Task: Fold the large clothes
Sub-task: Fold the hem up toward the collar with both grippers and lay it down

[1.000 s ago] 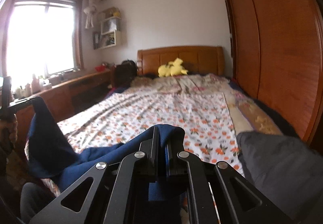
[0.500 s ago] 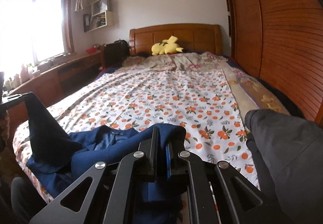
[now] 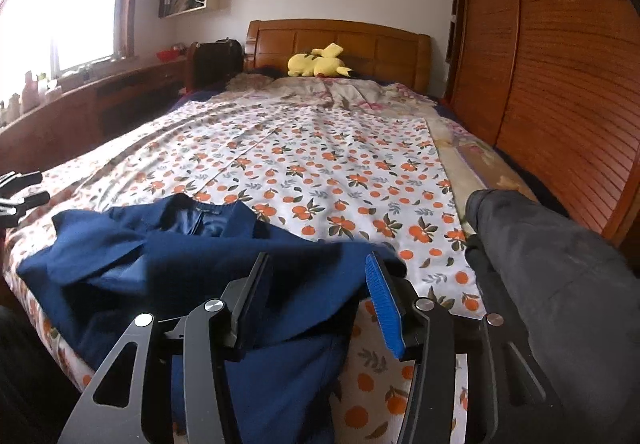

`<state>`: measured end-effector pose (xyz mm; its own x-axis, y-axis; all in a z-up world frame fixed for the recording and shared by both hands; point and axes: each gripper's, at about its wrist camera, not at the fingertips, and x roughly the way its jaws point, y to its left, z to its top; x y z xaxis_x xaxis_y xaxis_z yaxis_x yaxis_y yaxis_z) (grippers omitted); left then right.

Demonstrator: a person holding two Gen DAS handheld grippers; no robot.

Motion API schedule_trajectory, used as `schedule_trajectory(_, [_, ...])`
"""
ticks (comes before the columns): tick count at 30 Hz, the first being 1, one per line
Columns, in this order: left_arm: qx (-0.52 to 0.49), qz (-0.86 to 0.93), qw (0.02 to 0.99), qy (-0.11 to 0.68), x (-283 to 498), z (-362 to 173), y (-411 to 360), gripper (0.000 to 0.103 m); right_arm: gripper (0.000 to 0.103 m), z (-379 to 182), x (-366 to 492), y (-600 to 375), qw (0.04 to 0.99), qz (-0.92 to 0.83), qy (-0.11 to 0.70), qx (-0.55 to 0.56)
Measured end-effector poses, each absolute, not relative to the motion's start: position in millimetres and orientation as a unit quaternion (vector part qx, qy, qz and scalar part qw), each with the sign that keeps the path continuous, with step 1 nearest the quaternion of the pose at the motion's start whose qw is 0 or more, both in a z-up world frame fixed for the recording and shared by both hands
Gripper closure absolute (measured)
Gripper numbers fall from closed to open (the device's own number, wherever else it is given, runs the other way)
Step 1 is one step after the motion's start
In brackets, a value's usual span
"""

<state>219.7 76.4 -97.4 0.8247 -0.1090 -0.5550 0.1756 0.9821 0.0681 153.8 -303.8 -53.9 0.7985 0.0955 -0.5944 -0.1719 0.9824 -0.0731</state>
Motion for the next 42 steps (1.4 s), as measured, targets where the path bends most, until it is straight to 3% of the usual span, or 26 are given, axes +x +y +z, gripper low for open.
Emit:
schedule_trajectory(7, [0.031, -0.101, 0.956, 0.272, 200, -111, 67, 0.003, 0.056, -55, 144, -268, 0.939, 0.103, 0.316, -0.086])
schedule_trajectory(13, [0.026, -0.112, 0.955, 0.273, 190, -121, 64, 0.003, 0.049, -78, 146, -226, 0.924, 0.137, 0.342, -0.098])
schedule_trajectory(33, [0.007, -0.117, 0.957, 0.265, 169, -122, 91, 0.003, 0.048, -132, 183, -153, 0.877, 0.147, 0.415, -0.191])
schedule_trajectory(35, [0.003, -0.116, 0.957, 0.264, 169, -121, 93, 0.003, 0.077, -131, 191, -151, 0.873, 0.149, 0.419, -0.198])
schedule_trajectory(37, [0.002, -0.114, 0.958, 0.264, 168, -121, 95, 0.003, 0.093, -127, 200, -151, 0.873, 0.153, 0.418, -0.197])
schedule_trajectory(38, [0.002, -0.114, 0.958, 0.263, 168, -121, 96, 0.003, 0.099, -123, 207, -150, 0.875, 0.156, 0.413, -0.199])
schedule_trajectory(42, [0.000, -0.111, 0.959, 0.262, 168, -120, 99, 0.003, 0.100, -110, 237, -144, 0.879, 0.159, 0.399, -0.206])
